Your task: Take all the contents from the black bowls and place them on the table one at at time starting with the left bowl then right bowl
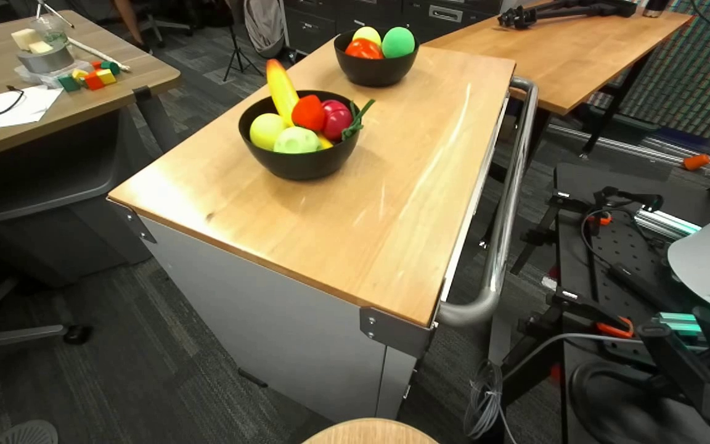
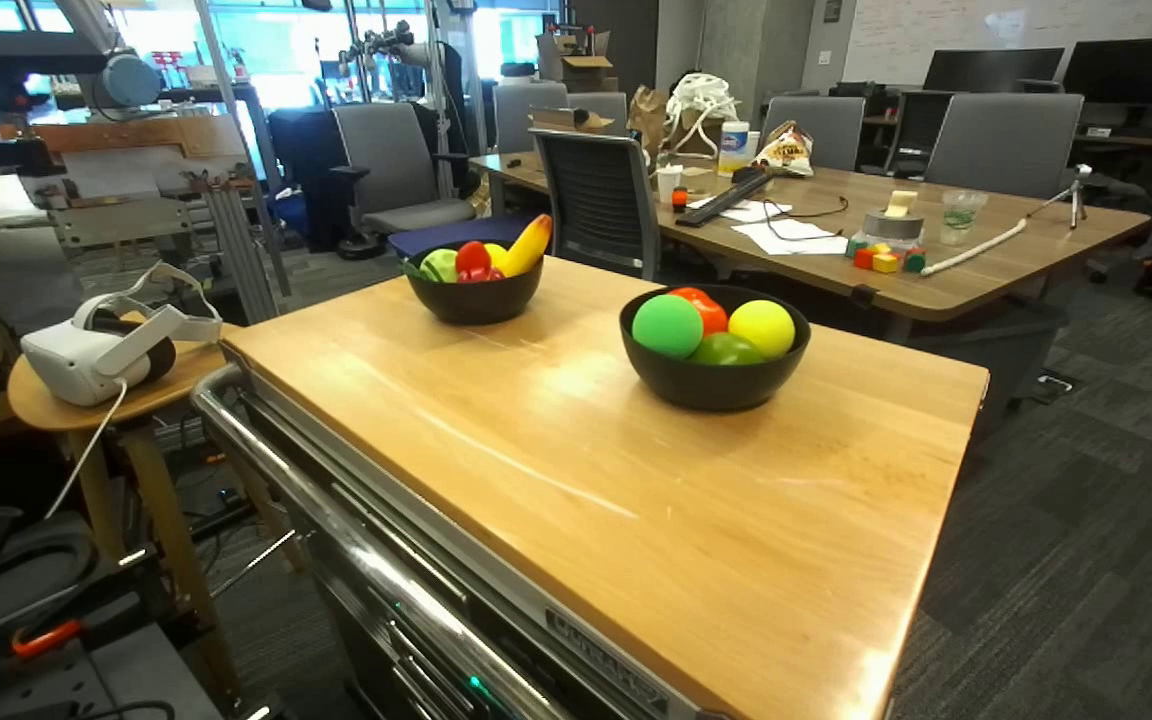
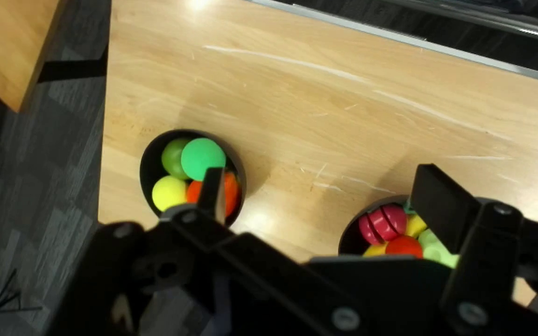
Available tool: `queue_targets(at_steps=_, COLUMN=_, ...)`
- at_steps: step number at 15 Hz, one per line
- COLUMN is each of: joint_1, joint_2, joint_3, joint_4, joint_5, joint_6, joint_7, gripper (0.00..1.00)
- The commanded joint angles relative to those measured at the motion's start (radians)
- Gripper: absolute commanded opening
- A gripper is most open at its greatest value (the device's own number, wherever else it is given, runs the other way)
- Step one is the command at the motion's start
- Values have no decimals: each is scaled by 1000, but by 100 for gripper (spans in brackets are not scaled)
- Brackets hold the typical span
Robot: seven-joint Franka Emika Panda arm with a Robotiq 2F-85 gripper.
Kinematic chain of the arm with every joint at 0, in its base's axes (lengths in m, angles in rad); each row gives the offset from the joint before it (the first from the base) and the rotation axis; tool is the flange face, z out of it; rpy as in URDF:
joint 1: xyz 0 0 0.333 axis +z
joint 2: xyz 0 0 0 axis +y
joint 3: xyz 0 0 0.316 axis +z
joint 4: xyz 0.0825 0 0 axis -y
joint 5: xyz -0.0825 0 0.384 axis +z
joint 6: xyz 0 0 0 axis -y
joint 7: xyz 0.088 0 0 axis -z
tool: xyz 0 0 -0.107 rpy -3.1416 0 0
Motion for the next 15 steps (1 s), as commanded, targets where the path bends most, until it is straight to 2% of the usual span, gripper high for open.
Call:
queue_targets(at_steps=1, joint_1=15, joint_2=-10, joint_3=-2, joint_4=-3, joint_5=16, joint_6=23, joint_7=19, gripper=100)
queue_targets(at_steps=4, joint_1=12, joint_2=-28, joint_3=-14, joint_4=-17, joint_5=53, joint_6=69, joint_7=36, gripper=100)
queue_targets(at_steps=5, joint_1=-1, joint_2=-57, joint_3=-1, joint_4=-60, joint_5=2, joint_6=183, joint_7=141, gripper=100)
queue_targets(at_steps=10, joint_1=-20, joint_2=-47, joint_3=-22, joint_4=-150, joint_5=88, joint_6=385, joint_7=353, gripper=100)
queue_targets(at_steps=15, joint_1=-64, joint_2=235, joint_3=-64, joint_4=-152, joint_5=222, joint_6=668, joint_7=485, gripper=100)
